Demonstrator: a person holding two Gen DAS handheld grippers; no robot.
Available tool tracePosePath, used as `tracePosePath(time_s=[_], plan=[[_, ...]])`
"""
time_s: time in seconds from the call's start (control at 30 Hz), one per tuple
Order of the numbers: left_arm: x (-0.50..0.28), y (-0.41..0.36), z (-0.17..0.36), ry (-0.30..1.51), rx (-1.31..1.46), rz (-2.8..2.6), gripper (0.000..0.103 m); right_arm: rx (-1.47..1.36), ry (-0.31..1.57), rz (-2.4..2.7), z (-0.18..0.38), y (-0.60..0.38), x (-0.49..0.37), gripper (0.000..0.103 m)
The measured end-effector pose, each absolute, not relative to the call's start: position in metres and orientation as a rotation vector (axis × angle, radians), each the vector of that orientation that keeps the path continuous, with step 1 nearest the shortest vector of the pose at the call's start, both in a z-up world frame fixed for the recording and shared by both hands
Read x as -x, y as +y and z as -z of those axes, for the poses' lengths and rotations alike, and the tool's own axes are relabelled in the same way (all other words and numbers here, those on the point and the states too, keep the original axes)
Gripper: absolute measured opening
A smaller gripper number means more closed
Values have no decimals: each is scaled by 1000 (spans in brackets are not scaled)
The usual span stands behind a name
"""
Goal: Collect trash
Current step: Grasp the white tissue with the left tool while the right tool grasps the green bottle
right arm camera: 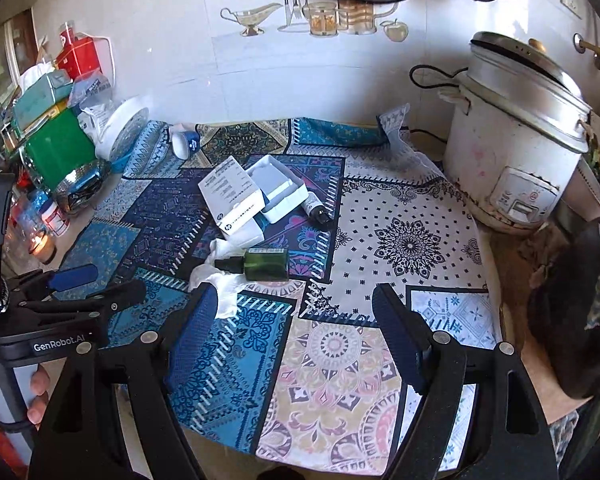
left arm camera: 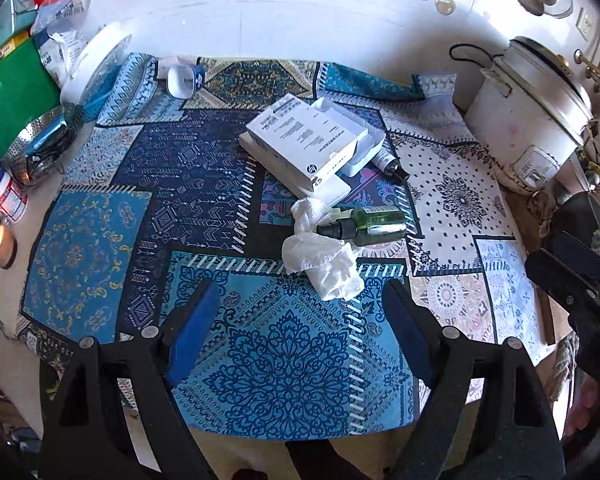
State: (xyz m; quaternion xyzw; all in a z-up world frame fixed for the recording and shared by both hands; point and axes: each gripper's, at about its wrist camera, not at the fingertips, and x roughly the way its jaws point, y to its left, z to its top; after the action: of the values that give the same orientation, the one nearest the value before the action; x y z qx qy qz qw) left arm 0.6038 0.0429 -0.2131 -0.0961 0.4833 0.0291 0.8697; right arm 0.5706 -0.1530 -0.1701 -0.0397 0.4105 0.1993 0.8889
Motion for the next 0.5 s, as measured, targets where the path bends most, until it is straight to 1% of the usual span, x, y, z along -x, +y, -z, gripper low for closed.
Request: tracePosePath(time_s=[0.2,0.27,0.33,0.37,0.4,0.43,0.47,0.5], plan=[[-644,30,260,1107,210,-69,83,85,925,-478,197,-147,-614,77],[-655,29,273,1127,213,-67,80,98,940,-496,206,-141,-626,77],[-663,31,285,1145,230,-58,68,105,956,-515,215,-134,-639,77],[-666,32,290,1152,238,-54,66,99,967,-532,219,-129,-645,77],[-668,33,294,1156,250,-51,61,86,981,-548,223,-125,-652,77],[-669,34,298,1158,264,-45,54,74,995,-561,226,-121,-659,77],[-670,36,301,1159,277,-41,49,64,1006,-574,228,-116,-665,77],[-670,38,304,1164,291,-36,41,57,1015,-588,230,-111,-669,77]])
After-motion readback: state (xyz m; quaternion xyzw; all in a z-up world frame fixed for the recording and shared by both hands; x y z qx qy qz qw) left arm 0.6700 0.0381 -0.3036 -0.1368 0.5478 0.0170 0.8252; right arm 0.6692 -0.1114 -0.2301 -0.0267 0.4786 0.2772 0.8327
